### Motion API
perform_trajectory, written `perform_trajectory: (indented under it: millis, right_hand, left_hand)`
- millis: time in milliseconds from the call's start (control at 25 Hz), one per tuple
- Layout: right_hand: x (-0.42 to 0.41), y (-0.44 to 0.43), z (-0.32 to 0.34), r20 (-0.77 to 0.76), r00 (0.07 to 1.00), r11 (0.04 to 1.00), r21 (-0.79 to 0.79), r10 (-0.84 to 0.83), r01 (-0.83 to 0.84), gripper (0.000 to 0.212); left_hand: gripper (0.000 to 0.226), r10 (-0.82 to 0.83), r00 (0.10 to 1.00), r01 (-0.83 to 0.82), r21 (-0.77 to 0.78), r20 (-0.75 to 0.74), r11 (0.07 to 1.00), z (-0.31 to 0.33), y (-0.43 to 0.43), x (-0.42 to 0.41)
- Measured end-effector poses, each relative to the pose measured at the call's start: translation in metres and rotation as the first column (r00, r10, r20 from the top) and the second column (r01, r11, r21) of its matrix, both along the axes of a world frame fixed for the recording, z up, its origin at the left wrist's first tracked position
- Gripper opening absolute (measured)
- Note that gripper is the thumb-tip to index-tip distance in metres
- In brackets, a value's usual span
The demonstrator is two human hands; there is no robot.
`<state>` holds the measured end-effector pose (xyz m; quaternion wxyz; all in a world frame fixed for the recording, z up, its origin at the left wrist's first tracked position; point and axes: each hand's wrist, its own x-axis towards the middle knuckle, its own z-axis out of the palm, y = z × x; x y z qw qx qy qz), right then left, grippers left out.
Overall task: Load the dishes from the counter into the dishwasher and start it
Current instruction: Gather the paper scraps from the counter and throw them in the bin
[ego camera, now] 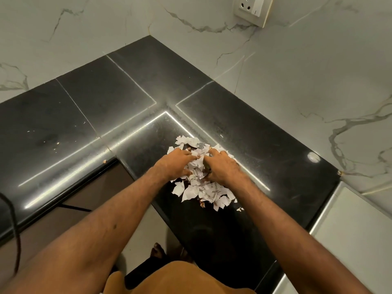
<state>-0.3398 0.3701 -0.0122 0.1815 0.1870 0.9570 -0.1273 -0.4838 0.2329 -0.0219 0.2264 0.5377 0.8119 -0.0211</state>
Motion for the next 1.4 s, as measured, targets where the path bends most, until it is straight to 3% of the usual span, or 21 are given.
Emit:
perform_trajectory:
  millis: [200, 360, 560, 760, 840, 1080, 1200, 1400]
  right_hand:
    - [-0.003, -0.004, -0.009, -0.154, 0.987, 0.999, 0.006, -0.051, 0.053, 0.028]
    - [-0.007, -0.011, -0.015, -0.211, 0.971, 0.993, 0.022, -0.113, 0.120, 0.007]
    - [-0.006, -0.012, -0.006, -0.220, 0.957, 0.982, -0.048, -0.187, 0.181, 0.013]
    - [-0.007, -0.003, 0.026, -0.206, 0.942, 0.964, -0.076, -0.264, 0.254, 0.025]
    - [-0.009, 0.004, 0.039, -0.204, 0.931, 0.953, -0.052, -0.303, 0.298, 0.032]
    - [-0.024, 0.012, 0.080, -0.225, 0.859, 0.881, 0.001, -0.460, 0.473, 0.025]
    - [-0.033, 0.001, 0.090, -0.232, 0.838, 0.863, -0.013, -0.493, 0.504, 0.005]
    - [-0.057, -0.040, 0.106, -0.245, 0.843, 0.871, -0.014, -0.478, 0.490, 0.005]
  left_hand:
    - [0.029, 0.023, 0.999, -0.021, 0.045, -0.046, 0.999, 0.003, 0.013, 0.011]
    - [0.024, 0.038, 0.994, -0.034, 0.035, -0.105, 0.999, 0.009, 0.019, 0.021]
    - [0.019, 0.068, 0.989, -0.067, 0.013, -0.129, 0.998, 0.013, 0.027, 0.030]
    - [0.003, 0.265, 0.964, -0.264, 0.053, -0.006, 0.963, 0.027, 0.040, 0.027]
    - [0.012, 0.315, 0.948, -0.317, 0.105, 0.039, 0.943, 0.039, 0.047, 0.025]
    - [0.018, 0.443, 0.868, -0.486, 0.207, 0.224, 0.849, 0.080, 0.059, 0.030]
    - [0.017, 0.486, 0.835, -0.541, 0.219, 0.258, 0.812, 0.092, 0.053, 0.032]
    - [0.017, 0.583, 0.759, -0.648, 0.240, 0.289, 0.723, 0.103, 0.019, 0.016]
